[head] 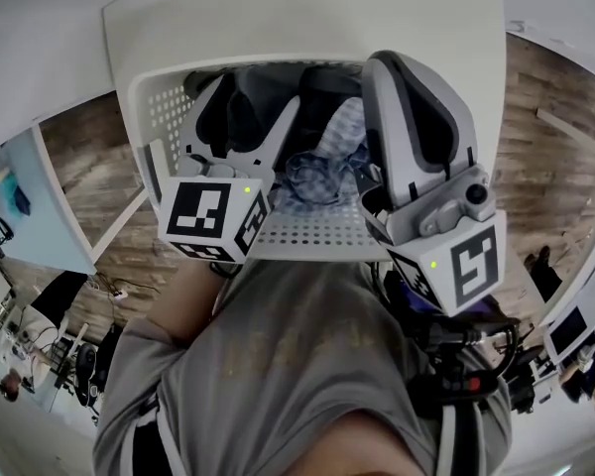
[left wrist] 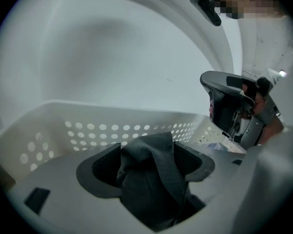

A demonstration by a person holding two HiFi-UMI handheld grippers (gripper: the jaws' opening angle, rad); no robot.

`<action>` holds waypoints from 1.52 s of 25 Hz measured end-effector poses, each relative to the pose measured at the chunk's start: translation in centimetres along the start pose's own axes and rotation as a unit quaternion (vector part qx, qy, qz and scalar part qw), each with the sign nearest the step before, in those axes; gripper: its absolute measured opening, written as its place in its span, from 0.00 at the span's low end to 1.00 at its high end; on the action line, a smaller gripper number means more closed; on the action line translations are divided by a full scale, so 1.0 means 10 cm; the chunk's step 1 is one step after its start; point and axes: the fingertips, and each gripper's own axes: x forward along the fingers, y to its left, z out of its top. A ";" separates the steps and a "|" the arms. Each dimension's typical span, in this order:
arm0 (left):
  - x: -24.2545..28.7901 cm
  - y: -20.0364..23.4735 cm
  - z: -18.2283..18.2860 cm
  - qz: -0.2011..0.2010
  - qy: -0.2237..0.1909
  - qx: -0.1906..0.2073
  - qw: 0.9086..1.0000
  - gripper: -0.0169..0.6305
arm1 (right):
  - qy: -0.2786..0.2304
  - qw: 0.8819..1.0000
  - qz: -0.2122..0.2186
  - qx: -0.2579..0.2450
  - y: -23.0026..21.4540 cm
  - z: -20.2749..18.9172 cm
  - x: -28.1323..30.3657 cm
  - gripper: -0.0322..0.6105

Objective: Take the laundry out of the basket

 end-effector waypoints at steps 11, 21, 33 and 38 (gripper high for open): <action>0.28 -0.01 -0.22 -0.018 0.041 -0.025 0.999 0.54 | -0.013 1.000 -0.009 -0.011 0.01 0.12 -0.15 0.06; 0.15 0.02 -0.14 0.003 0.023 -0.024 0.999 0.10 | -0.034 0.998 -0.040 -0.041 0.03 0.35 -0.51 0.06; -0.33 -0.21 0.24 0.002 -0.052 0.000 0.999 0.08 | -0.073 0.995 -0.046 -0.060 0.19 0.56 -1.07 0.06; -0.63 -0.38 0.38 0.009 -0.088 0.013 0.996 0.08 | -0.091 0.993 -0.035 -0.064 0.31 0.62 -1.34 0.06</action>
